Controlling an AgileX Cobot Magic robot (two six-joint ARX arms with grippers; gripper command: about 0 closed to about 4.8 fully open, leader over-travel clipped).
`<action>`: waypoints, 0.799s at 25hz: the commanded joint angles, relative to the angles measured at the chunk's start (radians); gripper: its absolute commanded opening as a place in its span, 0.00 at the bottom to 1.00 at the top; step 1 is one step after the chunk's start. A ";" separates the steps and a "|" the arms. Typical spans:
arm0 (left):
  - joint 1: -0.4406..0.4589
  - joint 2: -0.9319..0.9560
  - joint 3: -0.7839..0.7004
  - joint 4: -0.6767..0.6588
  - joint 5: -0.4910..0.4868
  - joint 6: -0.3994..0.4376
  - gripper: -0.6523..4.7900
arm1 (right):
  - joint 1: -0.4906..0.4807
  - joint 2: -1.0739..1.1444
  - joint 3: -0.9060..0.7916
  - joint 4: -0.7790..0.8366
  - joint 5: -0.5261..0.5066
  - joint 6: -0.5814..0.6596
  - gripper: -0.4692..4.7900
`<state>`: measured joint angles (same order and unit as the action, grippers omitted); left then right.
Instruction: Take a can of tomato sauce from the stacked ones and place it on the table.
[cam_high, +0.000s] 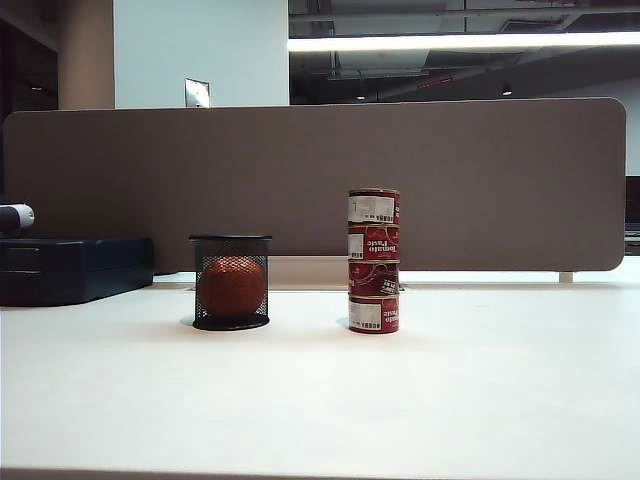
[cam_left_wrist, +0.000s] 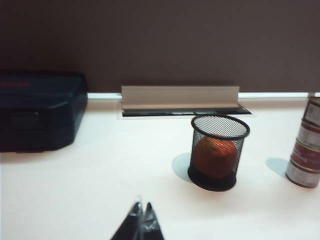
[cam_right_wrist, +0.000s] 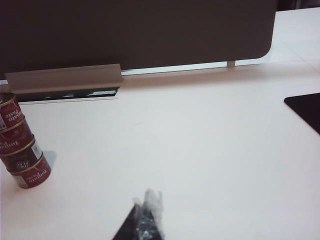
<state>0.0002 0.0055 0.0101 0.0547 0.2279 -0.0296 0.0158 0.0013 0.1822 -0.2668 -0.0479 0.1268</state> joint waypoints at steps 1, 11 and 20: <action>0.002 0.001 0.002 0.014 -0.046 -0.008 0.11 | 0.002 0.003 0.000 0.009 0.031 -0.004 0.08; 0.002 0.001 0.001 0.014 -0.074 -0.008 0.11 | 0.005 -0.004 -0.112 0.101 -0.002 -0.024 0.08; 0.002 0.001 0.001 0.012 -0.074 -0.005 0.11 | 0.006 -0.004 -0.171 0.175 -0.028 -0.085 0.08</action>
<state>0.0006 0.0059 0.0097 0.0563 0.1551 -0.0357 0.0204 -0.0013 0.0101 -0.1146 -0.0723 0.0536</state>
